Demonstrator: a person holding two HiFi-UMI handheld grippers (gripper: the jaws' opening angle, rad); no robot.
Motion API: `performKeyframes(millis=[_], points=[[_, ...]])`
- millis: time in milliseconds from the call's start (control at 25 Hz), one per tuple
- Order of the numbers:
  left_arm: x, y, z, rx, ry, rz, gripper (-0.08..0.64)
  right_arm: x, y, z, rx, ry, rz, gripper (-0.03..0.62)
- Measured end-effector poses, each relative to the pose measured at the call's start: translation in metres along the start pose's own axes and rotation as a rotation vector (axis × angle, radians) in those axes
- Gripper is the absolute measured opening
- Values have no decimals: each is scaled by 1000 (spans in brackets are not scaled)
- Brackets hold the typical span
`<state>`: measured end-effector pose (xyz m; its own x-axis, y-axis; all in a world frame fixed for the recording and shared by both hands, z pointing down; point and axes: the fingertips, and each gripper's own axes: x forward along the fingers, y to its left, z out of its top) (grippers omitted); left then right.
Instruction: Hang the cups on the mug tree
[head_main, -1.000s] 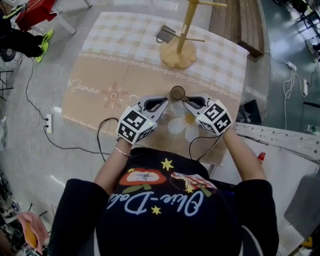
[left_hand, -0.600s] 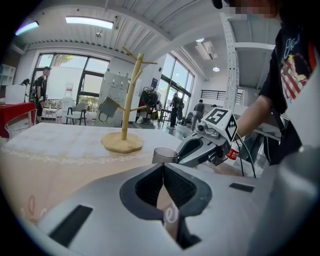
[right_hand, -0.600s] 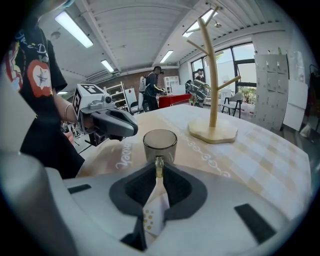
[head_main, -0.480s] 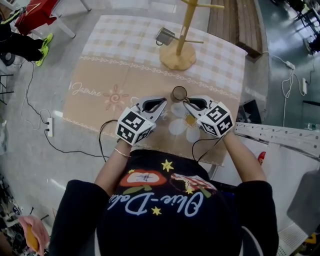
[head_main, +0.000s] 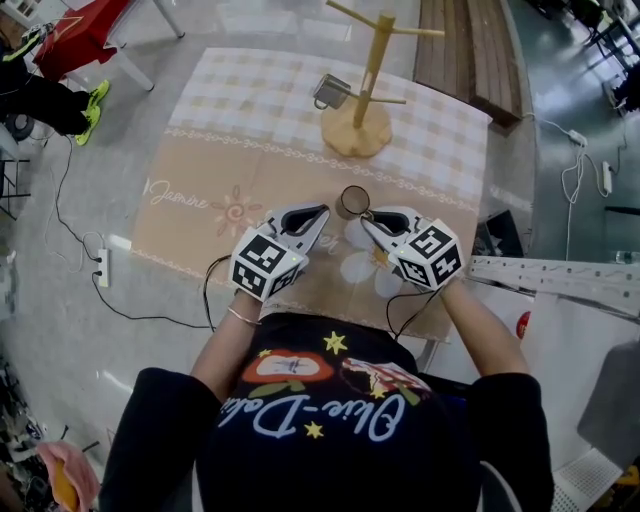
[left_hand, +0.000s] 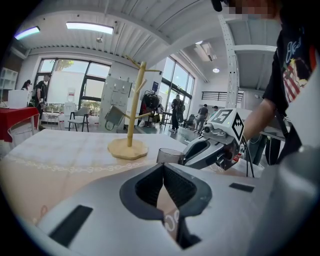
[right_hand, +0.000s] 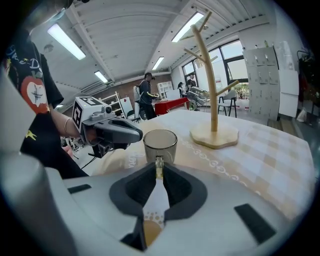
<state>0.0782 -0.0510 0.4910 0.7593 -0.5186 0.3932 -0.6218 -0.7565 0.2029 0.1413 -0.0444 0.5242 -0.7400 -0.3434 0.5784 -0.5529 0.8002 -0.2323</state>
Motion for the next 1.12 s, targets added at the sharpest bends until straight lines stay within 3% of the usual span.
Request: performKeyframes(millis=[320, 1120], points=[[-5, 5, 9, 40, -15, -9, 9, -2, 0, 18, 103, -61, -26, 49], [-29, 42, 35, 73, -54, -6, 9, 12, 23, 85, 143, -165, -49, 49]])
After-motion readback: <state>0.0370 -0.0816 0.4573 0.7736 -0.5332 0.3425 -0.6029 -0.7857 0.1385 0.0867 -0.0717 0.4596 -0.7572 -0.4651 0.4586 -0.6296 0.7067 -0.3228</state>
